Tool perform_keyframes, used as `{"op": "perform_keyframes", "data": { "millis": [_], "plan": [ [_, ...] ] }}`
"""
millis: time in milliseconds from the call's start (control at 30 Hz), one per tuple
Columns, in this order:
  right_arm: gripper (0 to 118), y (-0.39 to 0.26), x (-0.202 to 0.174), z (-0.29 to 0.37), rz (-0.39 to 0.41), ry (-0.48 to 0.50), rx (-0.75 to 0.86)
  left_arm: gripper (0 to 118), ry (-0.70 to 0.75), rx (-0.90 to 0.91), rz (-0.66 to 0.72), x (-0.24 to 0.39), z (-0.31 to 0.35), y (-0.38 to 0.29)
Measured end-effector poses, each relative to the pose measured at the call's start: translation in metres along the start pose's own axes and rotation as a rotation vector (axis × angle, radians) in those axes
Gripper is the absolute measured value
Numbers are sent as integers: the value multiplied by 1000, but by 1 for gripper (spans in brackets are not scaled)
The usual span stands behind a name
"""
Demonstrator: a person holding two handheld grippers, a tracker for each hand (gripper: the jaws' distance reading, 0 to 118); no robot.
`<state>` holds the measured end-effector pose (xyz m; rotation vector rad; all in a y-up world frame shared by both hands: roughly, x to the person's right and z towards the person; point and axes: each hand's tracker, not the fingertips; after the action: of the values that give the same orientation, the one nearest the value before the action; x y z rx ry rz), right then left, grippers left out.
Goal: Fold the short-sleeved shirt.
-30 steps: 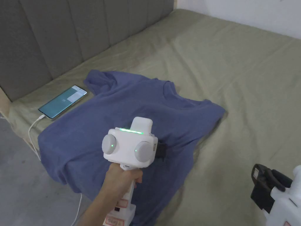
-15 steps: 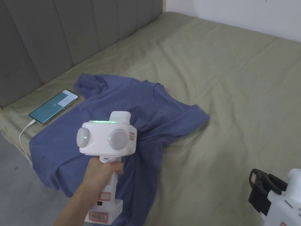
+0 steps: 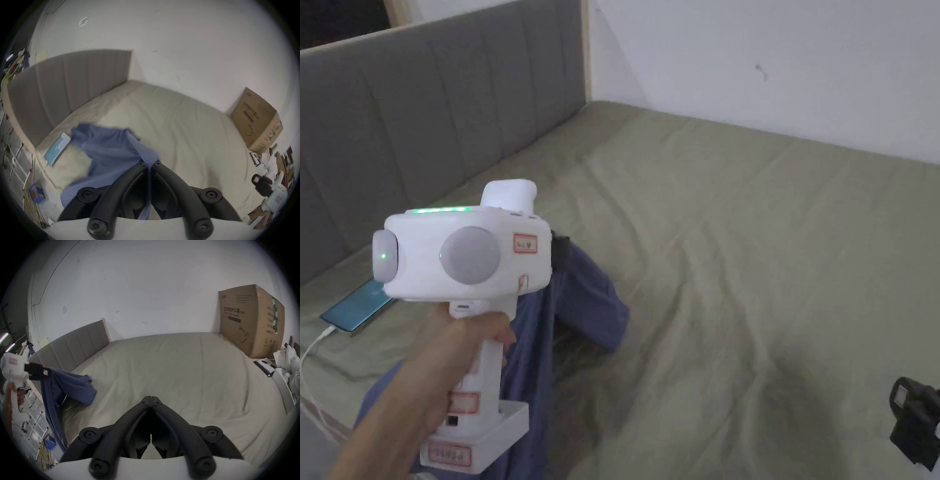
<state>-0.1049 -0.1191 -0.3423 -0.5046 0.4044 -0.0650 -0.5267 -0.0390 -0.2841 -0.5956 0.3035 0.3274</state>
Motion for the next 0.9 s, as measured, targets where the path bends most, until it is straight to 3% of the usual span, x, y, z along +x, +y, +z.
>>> {"op": "perform_keyframes", "data": {
  "millis": [167,267,500,700,767,900],
  "plan": [
    [0,8,35,33,-55,-61,58,0,-153,82,-157,90,31,30],
    [0,11,59,55,-80,-118,93,0,-327,83,-192,148,44,33],
    [0,7,119,111,-131,-261,157,0,-644,68,-371,260,58,-8],
    [0,-19,165,138,-245,-361,130,0,-620,-195,-476,325,-23,-100],
    [0,-32,176,140,-283,-364,99,0,-549,-339,-500,340,-63,-149],
    [0,-51,184,138,-281,-383,36,0,-526,-518,-493,346,-101,-221]
  ]
}}
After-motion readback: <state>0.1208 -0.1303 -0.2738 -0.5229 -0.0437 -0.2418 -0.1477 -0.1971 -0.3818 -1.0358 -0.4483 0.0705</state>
